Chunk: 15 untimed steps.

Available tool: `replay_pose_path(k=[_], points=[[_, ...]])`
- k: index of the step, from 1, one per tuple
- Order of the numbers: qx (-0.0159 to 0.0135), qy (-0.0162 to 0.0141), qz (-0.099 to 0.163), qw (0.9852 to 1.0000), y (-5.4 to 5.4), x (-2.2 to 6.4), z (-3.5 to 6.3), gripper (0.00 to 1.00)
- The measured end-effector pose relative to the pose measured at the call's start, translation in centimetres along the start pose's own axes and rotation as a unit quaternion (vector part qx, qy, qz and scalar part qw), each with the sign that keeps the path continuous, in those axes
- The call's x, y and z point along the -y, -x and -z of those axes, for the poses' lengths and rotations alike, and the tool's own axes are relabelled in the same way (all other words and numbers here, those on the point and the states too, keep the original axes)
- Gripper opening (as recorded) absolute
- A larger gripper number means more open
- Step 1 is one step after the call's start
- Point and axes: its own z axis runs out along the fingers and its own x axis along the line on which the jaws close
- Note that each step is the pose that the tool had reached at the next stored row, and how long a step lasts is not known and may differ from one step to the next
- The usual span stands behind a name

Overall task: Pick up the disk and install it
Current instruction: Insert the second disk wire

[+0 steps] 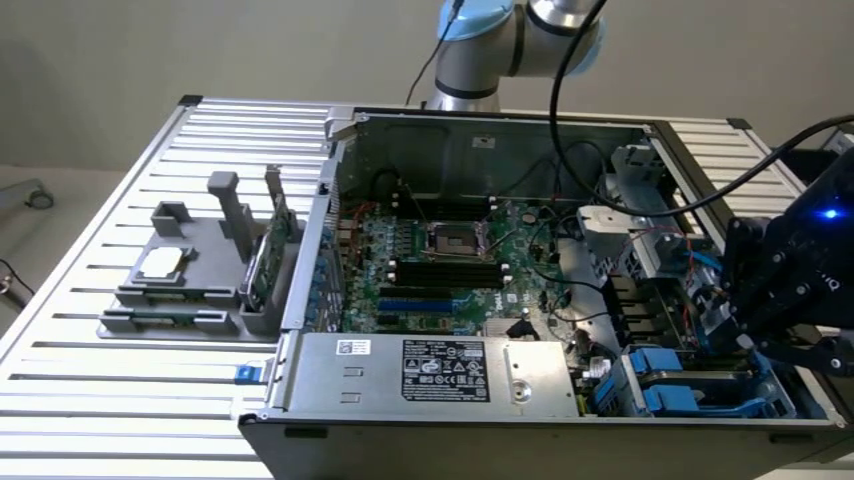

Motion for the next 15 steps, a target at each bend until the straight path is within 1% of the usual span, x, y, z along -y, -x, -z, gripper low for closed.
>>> replay_pose_path(k=[4, 9, 10, 11, 12, 13, 14, 15], points=[[-0.0035, 0.0003, 0.000, 1.0000, 0.05, -0.01, -0.25, 0.11], [-0.0088, 0.0008, 0.000, 1.0000, 0.10, -0.04, -0.72, 0.11], [-0.0092, 0.0009, 0.000, 1.0000, 0.10, -0.04, -0.71, 0.11], [-0.0103, 0.0010, 0.000, 0.9999, 0.10, -0.04, -0.69, 0.11], [-0.0097, 0.0011, 0.000, 1.0000, 0.17, -0.03, -0.46, 0.11], [-0.0073, 0.0010, 0.000, 1.0000, 0.23, -0.02, -0.33, 0.11], [0.0050, 0.0003, 0.000, 1.0000, 0.12, 0.01, -0.34, 0.11], [0.0159, -0.0005, 0.000, 0.9999, -0.02, 0.02, -0.28, 0.11]])
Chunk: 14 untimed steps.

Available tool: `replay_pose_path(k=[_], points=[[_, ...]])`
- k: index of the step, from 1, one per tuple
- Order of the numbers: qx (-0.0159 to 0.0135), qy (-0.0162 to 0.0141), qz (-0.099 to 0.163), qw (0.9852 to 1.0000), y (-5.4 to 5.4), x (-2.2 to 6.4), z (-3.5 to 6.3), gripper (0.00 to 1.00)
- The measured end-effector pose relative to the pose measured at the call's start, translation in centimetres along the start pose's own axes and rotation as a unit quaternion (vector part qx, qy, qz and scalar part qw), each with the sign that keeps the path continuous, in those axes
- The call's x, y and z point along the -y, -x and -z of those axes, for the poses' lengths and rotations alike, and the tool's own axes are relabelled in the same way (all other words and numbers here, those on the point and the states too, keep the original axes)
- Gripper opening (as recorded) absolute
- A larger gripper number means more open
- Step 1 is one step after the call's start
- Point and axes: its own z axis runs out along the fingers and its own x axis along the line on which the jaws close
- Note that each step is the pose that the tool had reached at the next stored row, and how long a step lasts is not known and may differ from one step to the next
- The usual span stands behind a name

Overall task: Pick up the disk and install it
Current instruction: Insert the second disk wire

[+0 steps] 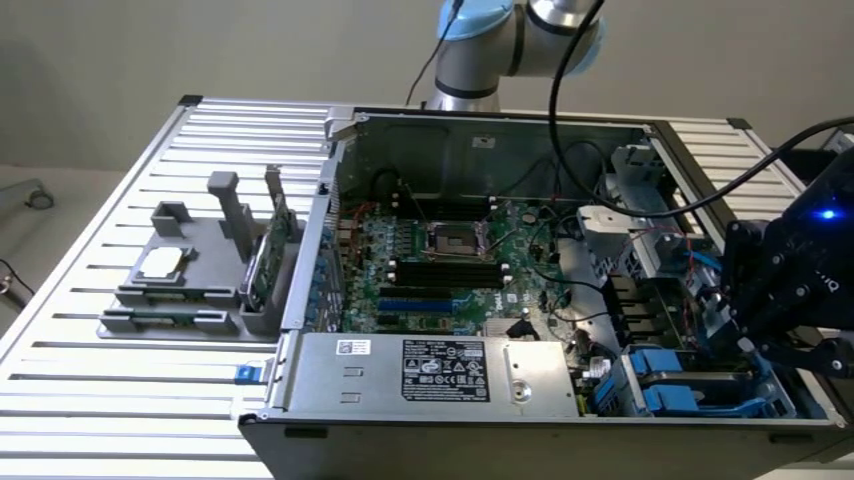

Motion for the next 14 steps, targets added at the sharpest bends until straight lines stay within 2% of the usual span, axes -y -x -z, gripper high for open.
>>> replay_pose_path(k=[1, 14], points=[[0.0008, -0.0001, 0.000, 1.0000, 0.02, 0.00, -0.02, 0.11], [0.0000, -0.0001, 0.000, 1.0000, 0.05, 0.01, -0.11, 0.11]])
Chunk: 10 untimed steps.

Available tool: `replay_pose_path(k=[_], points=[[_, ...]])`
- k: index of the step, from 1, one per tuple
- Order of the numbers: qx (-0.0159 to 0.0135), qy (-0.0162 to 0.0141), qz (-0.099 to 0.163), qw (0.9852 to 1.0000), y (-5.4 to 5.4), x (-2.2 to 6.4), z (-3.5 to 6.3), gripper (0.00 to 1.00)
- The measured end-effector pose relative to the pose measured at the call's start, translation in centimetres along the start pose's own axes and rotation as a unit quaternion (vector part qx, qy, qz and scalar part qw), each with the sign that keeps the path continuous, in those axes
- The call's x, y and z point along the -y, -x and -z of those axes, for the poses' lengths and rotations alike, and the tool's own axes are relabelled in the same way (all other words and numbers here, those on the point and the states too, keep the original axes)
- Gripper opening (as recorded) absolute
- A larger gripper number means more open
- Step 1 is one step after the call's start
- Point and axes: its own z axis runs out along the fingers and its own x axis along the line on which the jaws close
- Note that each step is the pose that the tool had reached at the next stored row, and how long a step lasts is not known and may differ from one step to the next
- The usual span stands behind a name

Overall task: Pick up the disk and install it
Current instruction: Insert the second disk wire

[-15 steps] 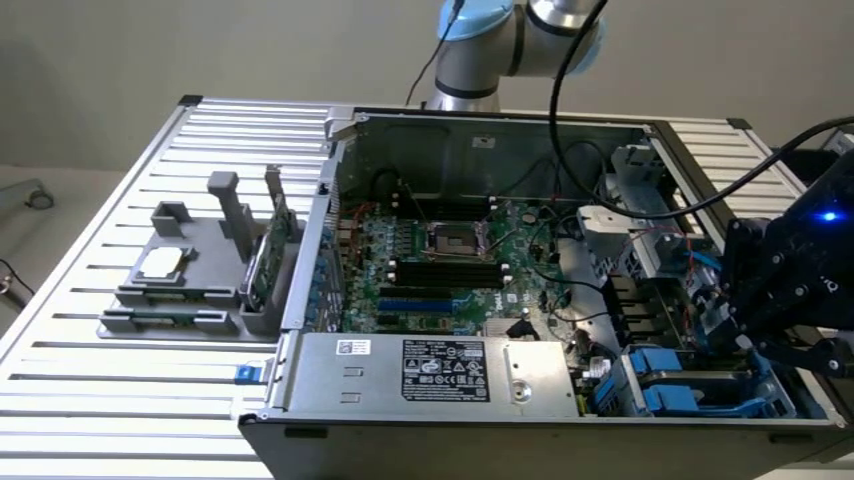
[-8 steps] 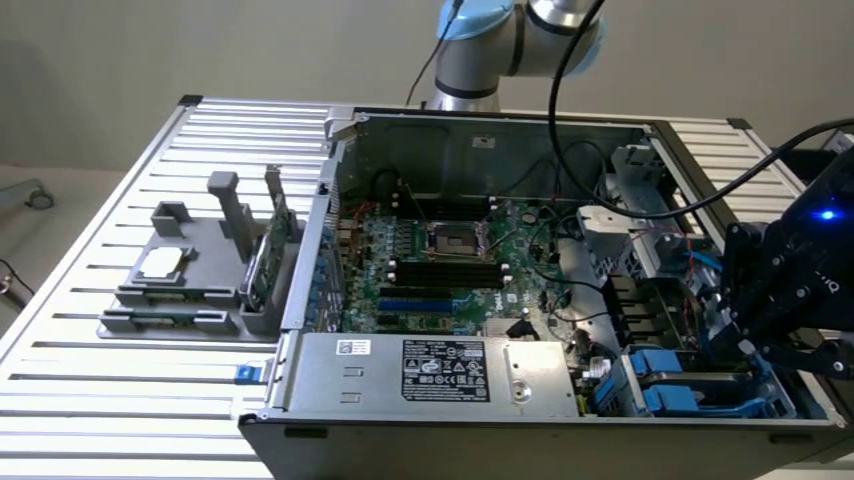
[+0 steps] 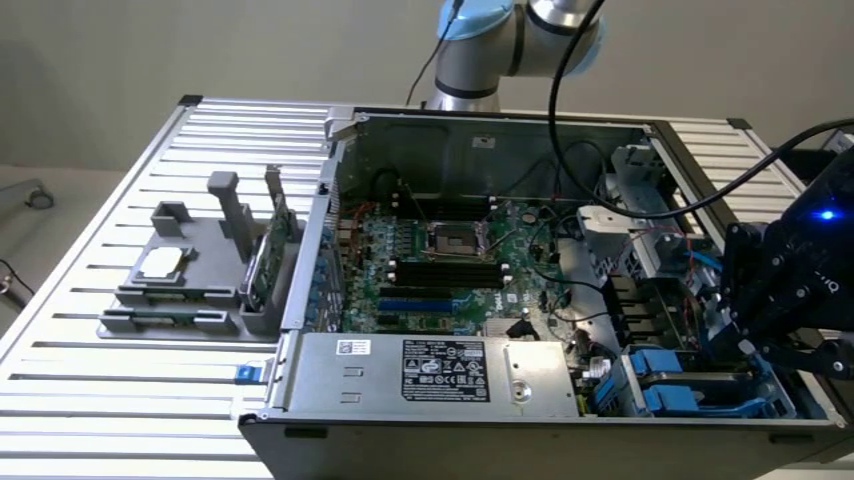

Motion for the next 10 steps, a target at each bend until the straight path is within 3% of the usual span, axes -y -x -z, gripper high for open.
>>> replay_pose_path(k=[10], points=[[0.0000, 0.0000, 0.000, 1.0000, 0.00, 0.00, 0.00, 0.11]])
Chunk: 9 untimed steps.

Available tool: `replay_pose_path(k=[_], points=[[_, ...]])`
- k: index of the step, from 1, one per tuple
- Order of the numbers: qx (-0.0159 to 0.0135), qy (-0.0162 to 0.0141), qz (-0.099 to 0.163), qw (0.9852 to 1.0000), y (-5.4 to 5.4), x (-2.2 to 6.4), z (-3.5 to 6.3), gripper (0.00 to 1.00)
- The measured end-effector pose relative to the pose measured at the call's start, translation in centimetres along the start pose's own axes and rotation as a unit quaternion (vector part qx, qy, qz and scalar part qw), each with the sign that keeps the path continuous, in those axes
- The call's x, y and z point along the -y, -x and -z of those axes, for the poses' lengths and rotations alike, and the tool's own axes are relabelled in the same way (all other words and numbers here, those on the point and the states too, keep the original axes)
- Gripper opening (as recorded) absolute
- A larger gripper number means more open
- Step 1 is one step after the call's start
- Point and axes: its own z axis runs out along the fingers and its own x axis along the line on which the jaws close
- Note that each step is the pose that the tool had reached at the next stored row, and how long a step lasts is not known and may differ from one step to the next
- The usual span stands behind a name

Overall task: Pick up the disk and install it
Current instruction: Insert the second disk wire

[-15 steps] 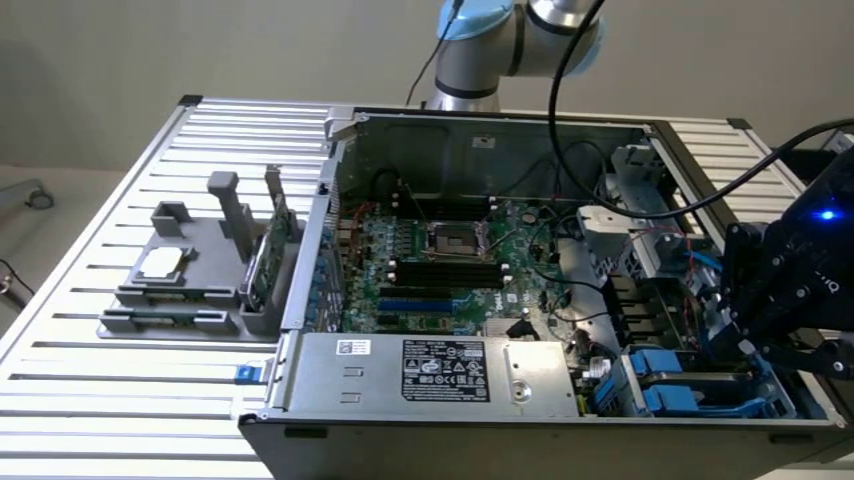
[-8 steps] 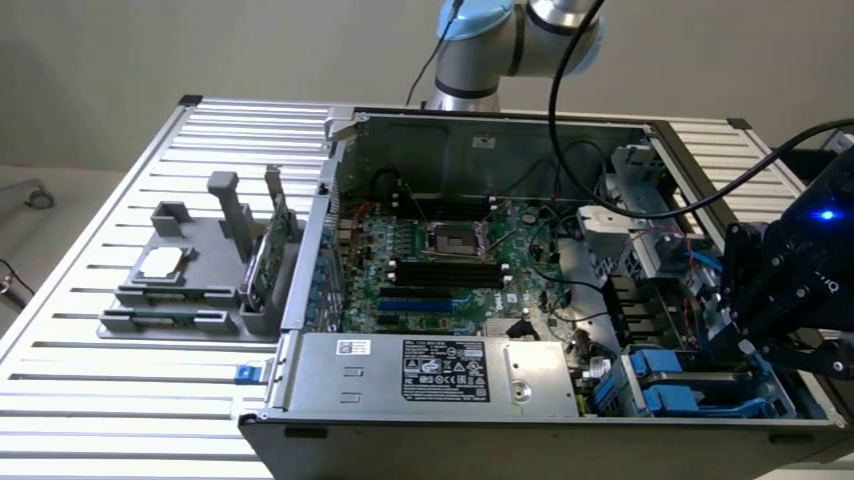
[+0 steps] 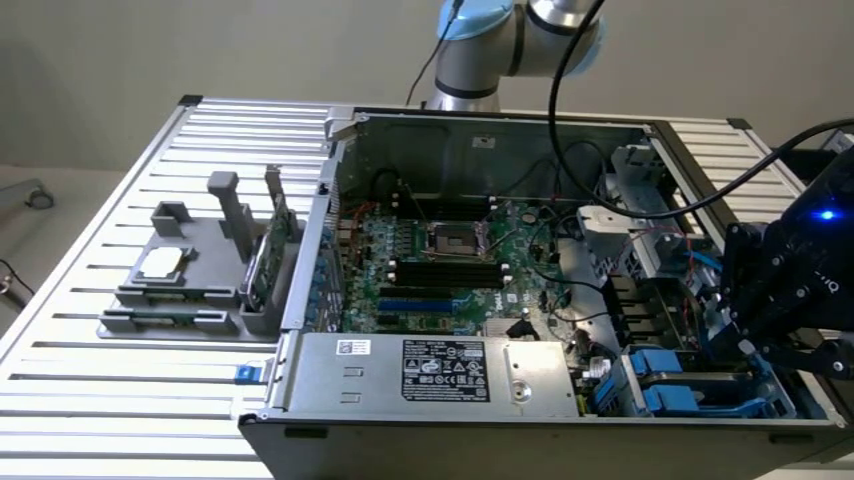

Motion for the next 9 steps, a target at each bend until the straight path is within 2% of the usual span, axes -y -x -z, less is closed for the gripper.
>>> replay_pose_path(k=[9], points=[[0.0000, 0.0000, 0.000, 1.0000, 0.00, 0.00, 0.00, 0.11]])
